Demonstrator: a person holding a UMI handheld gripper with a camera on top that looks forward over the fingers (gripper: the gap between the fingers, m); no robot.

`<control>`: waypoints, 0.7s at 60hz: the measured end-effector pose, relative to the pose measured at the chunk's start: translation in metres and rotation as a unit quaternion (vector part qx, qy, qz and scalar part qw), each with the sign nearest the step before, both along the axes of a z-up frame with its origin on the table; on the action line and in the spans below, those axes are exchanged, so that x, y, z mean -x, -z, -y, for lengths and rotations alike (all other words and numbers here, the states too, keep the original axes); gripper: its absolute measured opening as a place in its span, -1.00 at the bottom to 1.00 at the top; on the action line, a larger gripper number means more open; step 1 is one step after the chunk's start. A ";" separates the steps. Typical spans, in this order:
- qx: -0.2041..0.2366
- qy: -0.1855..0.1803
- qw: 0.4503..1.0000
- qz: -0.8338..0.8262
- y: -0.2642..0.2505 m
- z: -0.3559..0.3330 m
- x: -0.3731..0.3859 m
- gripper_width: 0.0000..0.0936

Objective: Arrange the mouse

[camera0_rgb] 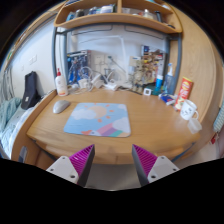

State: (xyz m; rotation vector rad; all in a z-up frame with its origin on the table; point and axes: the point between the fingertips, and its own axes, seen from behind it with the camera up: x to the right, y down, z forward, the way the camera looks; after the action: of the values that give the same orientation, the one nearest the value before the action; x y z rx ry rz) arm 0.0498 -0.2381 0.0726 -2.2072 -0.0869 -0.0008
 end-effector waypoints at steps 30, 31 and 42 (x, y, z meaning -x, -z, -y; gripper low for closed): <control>0.037 -0.063 0.997 -0.021 -0.038 -0.077 0.098 0.60; 0.039 -0.062 0.997 -0.020 -0.038 -0.081 0.098 0.60; 0.046 -0.053 0.997 -0.022 -0.048 -0.139 0.099 0.60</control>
State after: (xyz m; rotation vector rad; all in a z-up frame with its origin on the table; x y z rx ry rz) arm -0.0493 -0.0986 0.1206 -2.2906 -0.1816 0.1127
